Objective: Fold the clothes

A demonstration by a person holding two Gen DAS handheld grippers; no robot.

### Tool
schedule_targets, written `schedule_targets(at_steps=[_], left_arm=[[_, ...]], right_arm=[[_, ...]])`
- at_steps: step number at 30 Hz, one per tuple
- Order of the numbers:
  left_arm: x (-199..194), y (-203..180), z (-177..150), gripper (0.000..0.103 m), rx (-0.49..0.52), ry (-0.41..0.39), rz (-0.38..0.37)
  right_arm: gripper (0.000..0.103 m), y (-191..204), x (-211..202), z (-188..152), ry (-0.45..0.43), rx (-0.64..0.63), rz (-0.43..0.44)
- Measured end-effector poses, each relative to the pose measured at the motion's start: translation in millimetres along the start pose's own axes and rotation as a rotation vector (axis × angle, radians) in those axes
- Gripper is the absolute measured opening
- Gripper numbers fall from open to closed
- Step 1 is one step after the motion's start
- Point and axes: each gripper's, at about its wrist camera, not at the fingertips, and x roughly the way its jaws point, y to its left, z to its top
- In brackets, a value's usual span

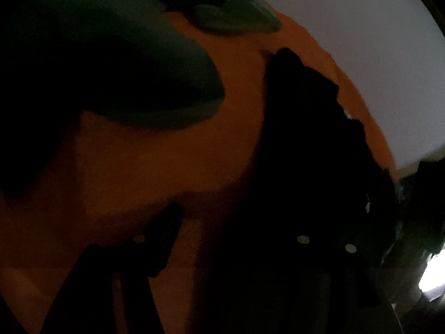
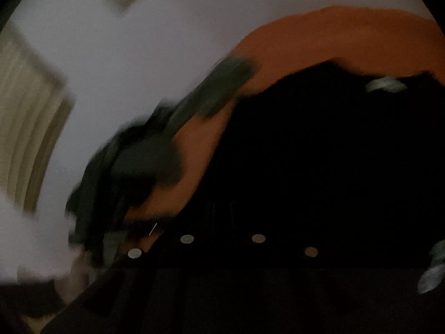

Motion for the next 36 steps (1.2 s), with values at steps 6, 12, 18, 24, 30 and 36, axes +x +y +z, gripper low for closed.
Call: schedule_targets(at_steps=[6, 12, 18, 24, 30, 36], left_arm=[[-11.0, 17.6, 1.9, 0.061, -0.118, 0.001, -0.042], [-41.3, -2.0, 17.2, 0.061, -0.287, 0.031, -0.133], [4.4, -32.3, 26.8, 0.061, 0.001, 0.095, 0.189], [-23.5, 11.4, 36.6, 0.060, -0.175, 0.051, 0.139], [-33.3, -31.2, 82.2, 0.059, -0.087, 0.068, 0.099], [13.6, -89.1, 161.7, 0.059, 0.044, 0.049, -0.005]], right_arm=[[0.010, 30.3, 79.8, -30.4, 0.151, -0.088, -0.104], [0.011, 24.1, 61.3, -39.2, 0.103, -0.044, -0.058], [0.011, 29.1, -12.5, -55.9, 0.046, -0.030, -0.099], [0.028, 18.0, -104.2, -107.6, -0.020, -0.029, -0.209], [0.032, -27.4, -188.4, -170.3, -0.142, 0.096, -0.378], [0.032, -76.5, -239.9, -200.7, -0.221, 0.287, -0.439]])
